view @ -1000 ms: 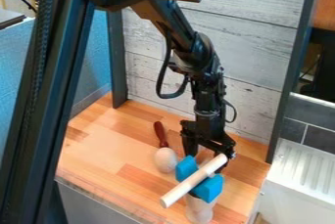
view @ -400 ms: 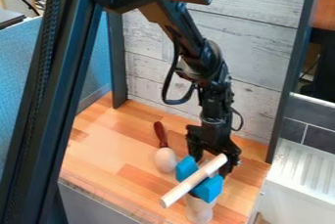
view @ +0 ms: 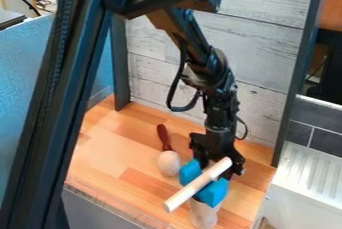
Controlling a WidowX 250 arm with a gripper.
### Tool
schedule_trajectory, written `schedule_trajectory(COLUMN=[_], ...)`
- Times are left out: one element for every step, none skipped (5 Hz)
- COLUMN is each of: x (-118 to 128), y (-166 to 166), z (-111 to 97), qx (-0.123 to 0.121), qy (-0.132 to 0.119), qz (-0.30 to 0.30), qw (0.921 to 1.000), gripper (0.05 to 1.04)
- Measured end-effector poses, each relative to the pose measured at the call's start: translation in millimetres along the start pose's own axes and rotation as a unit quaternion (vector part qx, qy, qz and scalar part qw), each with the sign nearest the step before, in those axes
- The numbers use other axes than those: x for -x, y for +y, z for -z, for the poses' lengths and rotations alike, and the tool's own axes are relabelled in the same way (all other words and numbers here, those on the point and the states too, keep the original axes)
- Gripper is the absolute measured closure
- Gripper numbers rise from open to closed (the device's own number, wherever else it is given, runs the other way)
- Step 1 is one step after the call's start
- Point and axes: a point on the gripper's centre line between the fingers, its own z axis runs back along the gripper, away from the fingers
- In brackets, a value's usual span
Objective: Place the block with the hole on top of the block
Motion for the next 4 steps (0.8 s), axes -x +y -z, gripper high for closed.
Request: schedule_trajectory(x=[-0.7,-1.7,2.4,-1.0], y=[3.1,20.1,30.8,43.8], z=[-3.5,-9.9,-14.9,-41.7], qx=[0.01,0.029,0.053,0.073], qy=[0.003,0.0,0.002,-0.022], qz=[-0.006,-0.034,-0.059,-0.082], qw=[0.9999,0.999,0.9968,0.9937], gripper=[0.498,0.498,0.498,0.498])
